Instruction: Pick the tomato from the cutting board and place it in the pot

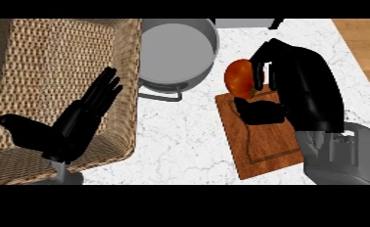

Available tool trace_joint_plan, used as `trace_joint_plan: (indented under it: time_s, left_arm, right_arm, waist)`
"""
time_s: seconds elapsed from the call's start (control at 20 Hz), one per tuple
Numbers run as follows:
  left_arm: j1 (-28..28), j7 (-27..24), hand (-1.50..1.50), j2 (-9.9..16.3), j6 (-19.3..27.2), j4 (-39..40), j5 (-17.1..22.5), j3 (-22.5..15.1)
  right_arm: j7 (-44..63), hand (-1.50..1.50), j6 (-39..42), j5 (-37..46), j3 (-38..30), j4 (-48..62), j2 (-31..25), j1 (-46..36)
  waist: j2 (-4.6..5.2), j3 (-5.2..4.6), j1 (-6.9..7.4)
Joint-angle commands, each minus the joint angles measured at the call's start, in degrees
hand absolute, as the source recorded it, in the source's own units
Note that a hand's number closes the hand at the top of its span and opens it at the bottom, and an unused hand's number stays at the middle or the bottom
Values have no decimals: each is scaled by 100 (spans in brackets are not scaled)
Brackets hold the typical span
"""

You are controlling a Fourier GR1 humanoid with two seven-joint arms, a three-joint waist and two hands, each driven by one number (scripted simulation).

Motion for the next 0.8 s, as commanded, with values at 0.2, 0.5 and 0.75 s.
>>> trace_joint_plan:
  time_s: [0.2, 0.5, 0.75]
  left_arm:
    - [329, -41, 0, -4, -26, 785, -72, -430]
    - [209, -20, 0, -4, -4, 852, -83, -387]
    - [196, 59, 0, -3, -182, 736, 11, -455]
  right_arm:
    - [314, 150, 350, -419, -746, 296, 519, -1191]
    - [145, 150, 469, -626, -1120, 1481, 960, -2194]
    - [-483, 150, 37, -305, -1228, 3076, 1371, -2872]
  waist:
    - [115, -81, 69]
    - [135, -83, 135]
    - [197, -86, 320]
